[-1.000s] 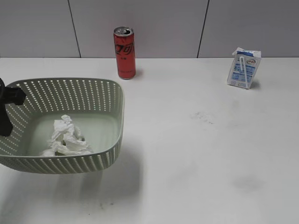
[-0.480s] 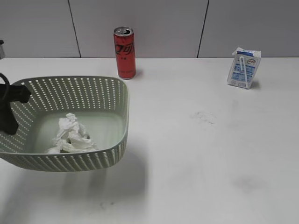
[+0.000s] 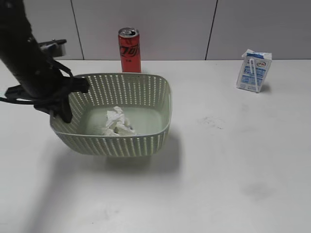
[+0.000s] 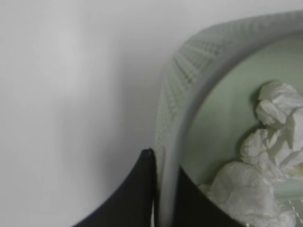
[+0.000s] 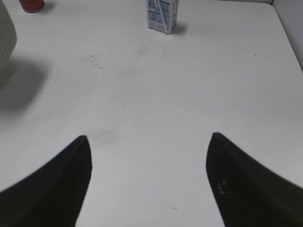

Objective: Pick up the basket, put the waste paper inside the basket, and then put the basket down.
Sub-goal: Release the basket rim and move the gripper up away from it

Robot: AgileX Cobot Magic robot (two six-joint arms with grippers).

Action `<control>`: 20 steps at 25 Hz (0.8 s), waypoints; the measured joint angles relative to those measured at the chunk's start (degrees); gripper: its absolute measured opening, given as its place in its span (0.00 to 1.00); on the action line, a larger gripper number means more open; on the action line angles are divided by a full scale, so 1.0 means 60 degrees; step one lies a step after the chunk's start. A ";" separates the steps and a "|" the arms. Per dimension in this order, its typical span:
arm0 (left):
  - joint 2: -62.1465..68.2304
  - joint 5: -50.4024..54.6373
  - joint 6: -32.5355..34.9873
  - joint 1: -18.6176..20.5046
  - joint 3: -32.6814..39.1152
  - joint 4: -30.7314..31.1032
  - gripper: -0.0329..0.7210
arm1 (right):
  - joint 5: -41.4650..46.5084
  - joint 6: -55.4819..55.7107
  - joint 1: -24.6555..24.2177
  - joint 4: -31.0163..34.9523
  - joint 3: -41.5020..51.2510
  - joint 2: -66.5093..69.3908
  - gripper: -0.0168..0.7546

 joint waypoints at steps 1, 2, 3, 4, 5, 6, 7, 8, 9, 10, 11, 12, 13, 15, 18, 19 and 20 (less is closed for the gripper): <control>0.0347 0.0000 0.0000 -0.0090 -0.0232 -0.0011 0.05 | 0.0000 0.0000 0.0000 0.0000 0.0000 0.0000 0.76; 0.0665 0.0000 -0.0009 -0.0137 -0.0425 -0.0029 0.05 | 0.0000 0.0000 0.0000 0.0000 0.0000 0.0000 0.76; 0.0891 -0.0011 -0.0009 -0.0171 -0.0574 -0.0053 0.05 | 0.0000 0.0000 0.0000 0.0000 0.0000 0.0000 0.76; 0.1119 -0.0019 -0.0009 -0.0181 -0.0657 -0.0073 0.05 | 0.0000 0.0000 0.0000 0.0000 0.0000 0.0000 0.76; 0.1291 -0.0043 -0.0018 -0.0181 -0.0712 -0.0073 0.06 | 0.0000 0.0000 0.0000 0.0000 0.0000 0.0000 0.76; 0.1418 -0.0059 -0.0017 -0.0181 -0.0723 -0.0073 0.06 | 0.0000 0.0000 0.0000 0.0000 0.0000 0.0000 0.76; 0.1479 -0.0059 -0.0017 -0.0181 -0.0723 -0.0063 0.09 | 0.0000 0.0000 0.0000 0.0000 0.0000 0.0000 0.76; 0.1518 -0.0059 -0.0017 -0.0181 -0.0723 -0.0059 0.13 | 0.0000 0.0000 0.0000 0.0000 0.0000 0.0000 0.76; 0.1531 -0.0059 -0.0020 -0.0181 -0.0723 -0.0083 0.18 | 0.0000 0.0000 0.0000 0.0000 0.0000 0.0000 0.76; 0.1531 -0.0059 -0.0020 -0.0181 -0.0735 -0.0105 0.26 | 0.0000 0.0000 0.0000 0.0000 0.0000 0.0000 0.76; 0.1522 -0.0059 -0.0020 -0.0181 -0.0746 -0.0131 0.37 | 0.0000 0.0000 0.0000 0.0000 0.0000 0.0000 0.76; 0.1510 -0.0035 -0.0020 -0.0181 -0.0746 -0.0139 0.50 | 0.0000 0.0000 0.0000 0.0000 0.0000 0.0000 0.76; 0.1473 0.0013 -0.0020 -0.0181 -0.0746 -0.0139 0.61 | 0.0000 0.0000 0.0000 0.0000 0.0000 0.0000 0.76; 0.1337 0.0125 -0.0020 -0.0171 -0.0746 -0.0142 0.83 | 0.0000 0.0000 0.0000 0.0000 0.0000 0.0000 0.76; 0.0876 0.0390 -0.0020 -0.0041 -0.0746 -0.0142 0.92 | 0.0000 0.0000 0.0000 0.0000 0.0000 0.0000 0.76; 0.0659 0.0487 -0.0020 0.0069 -0.0757 -0.0120 0.93 | 0.0000 0.0000 0.0000 0.0000 0.0000 0.0000 0.76; 0.0429 0.0563 -0.0020 0.0195 -0.0777 -0.0074 0.93 | 0.0000 0.0000 0.0000 0.0000 0.0000 0.0000 0.76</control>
